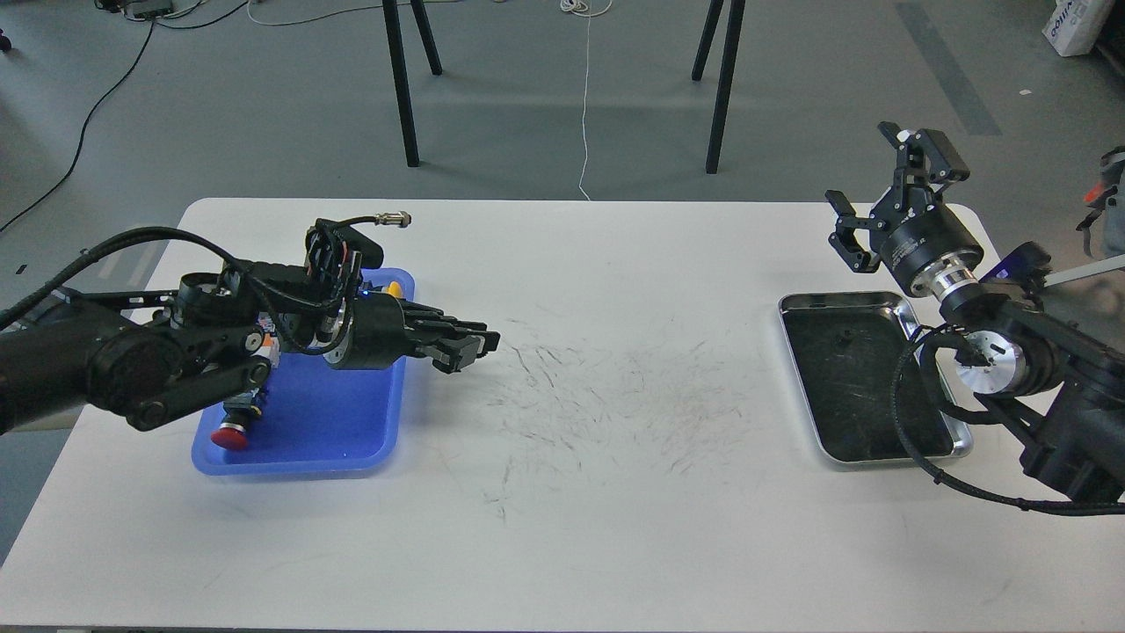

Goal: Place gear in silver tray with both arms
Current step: 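Carry the gear with the left gripper out toward the table centre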

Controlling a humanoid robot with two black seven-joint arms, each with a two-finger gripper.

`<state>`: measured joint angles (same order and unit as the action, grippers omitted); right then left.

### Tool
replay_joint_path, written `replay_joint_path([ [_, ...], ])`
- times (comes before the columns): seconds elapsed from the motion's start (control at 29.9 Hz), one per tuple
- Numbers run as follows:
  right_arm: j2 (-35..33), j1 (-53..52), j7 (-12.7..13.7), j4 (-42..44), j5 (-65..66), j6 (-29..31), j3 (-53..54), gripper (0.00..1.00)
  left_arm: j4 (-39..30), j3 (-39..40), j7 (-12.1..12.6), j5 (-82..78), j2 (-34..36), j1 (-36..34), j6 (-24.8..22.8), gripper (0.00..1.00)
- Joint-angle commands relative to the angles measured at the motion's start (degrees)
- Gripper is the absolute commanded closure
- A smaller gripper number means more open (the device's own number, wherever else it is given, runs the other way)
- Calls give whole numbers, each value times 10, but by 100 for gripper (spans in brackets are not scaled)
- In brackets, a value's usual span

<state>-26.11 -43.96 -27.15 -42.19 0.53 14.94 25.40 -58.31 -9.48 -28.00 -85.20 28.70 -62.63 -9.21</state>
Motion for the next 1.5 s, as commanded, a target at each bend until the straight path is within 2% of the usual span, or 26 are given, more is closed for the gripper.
replay_joint_path([
  [0.0, 0, -1, 1, 0, 0, 0, 0, 2, 5, 2, 0, 4, -24, 0, -3, 76],
  [0.23, 0, 0, 1, 0, 0, 0, 0, 2, 14, 2, 0, 20, -81, 0, -4, 76],
  [0.6, -2, -1, 1, 0, 0, 0, -1, 2, 76, 6, 0, 40, -161, -8, -4, 76],
  [1.14, -5, -2, 1, 0, 0, 0, -1, 2, 195, 3, 0, 44, -285, -8, 7, 76],
  [1.47, -3, -3, 1, 0, 1, 1, -1, 2, 273, 1, 0, 43, -287, -9, 17, 75],
])
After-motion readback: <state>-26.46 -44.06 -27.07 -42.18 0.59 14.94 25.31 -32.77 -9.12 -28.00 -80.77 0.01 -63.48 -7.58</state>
